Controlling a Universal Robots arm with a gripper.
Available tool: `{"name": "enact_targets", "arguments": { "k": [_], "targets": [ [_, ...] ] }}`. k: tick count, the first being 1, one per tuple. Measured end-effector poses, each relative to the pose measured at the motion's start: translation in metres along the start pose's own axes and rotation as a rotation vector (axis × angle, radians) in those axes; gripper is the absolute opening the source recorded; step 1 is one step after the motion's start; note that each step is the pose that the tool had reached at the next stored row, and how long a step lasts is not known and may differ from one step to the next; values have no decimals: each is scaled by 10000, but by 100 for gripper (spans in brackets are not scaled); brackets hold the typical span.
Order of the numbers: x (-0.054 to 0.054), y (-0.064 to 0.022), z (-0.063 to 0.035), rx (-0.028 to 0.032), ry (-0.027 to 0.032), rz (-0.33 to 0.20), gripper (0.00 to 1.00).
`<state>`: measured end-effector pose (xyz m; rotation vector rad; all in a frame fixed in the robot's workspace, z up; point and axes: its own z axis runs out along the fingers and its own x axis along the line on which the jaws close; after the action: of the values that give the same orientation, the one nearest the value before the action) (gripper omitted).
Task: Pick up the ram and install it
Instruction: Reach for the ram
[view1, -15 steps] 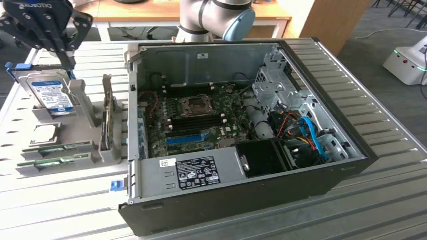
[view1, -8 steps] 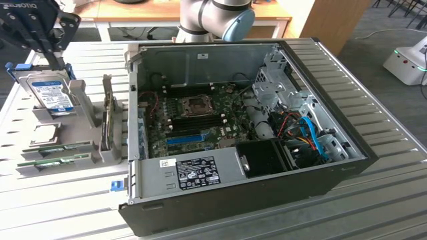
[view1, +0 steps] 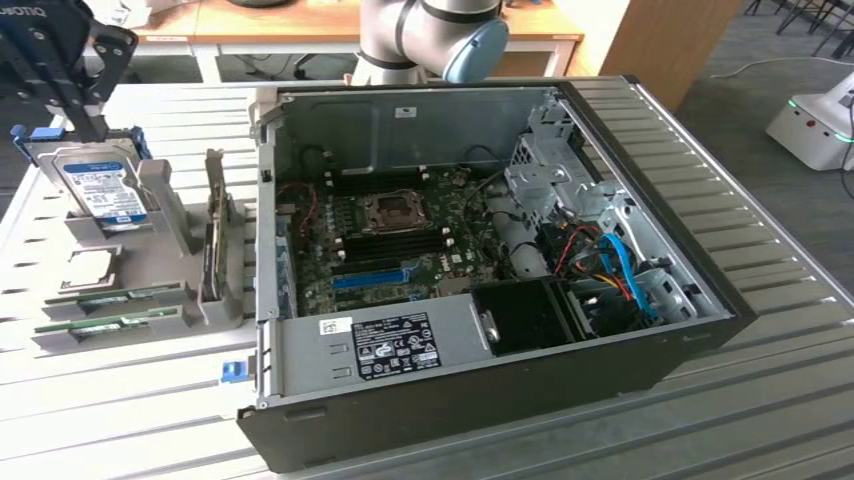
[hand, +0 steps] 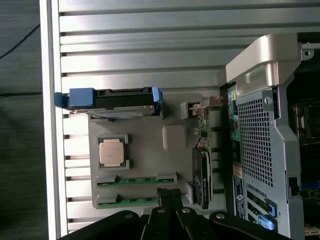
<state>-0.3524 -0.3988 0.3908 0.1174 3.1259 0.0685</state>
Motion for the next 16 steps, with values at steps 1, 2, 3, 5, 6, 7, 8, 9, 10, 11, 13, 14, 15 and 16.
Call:
{"name": "enact_targets", "arguments": {
  "k": [1,2,3,5,6,7,8,9,10,11,13,14,15,16],
  "targets": [
    [23,-2,0,1,5,1,11],
    [45,-3,0,2,8,1,11],
    [68,-5,0,2,11,1,11],
    [113,-8,0,3,21,2,11],
    [134,-10,1,3,24,1,11],
    [156,-12,1,3,27,1,11],
    [177,-14,1,2,29,1,11],
    [199,-15,2,3,32,1,11],
    [221,-17,2,4,34,1,11],
    [243,-19,2,4,36,1,11],
    [279,-21,3,4,40,2,11],
    [297,-23,4,4,42,2,11],
    [315,-24,4,4,43,2,11],
    [329,-25,4,5,45,3,11]
  ]
}}
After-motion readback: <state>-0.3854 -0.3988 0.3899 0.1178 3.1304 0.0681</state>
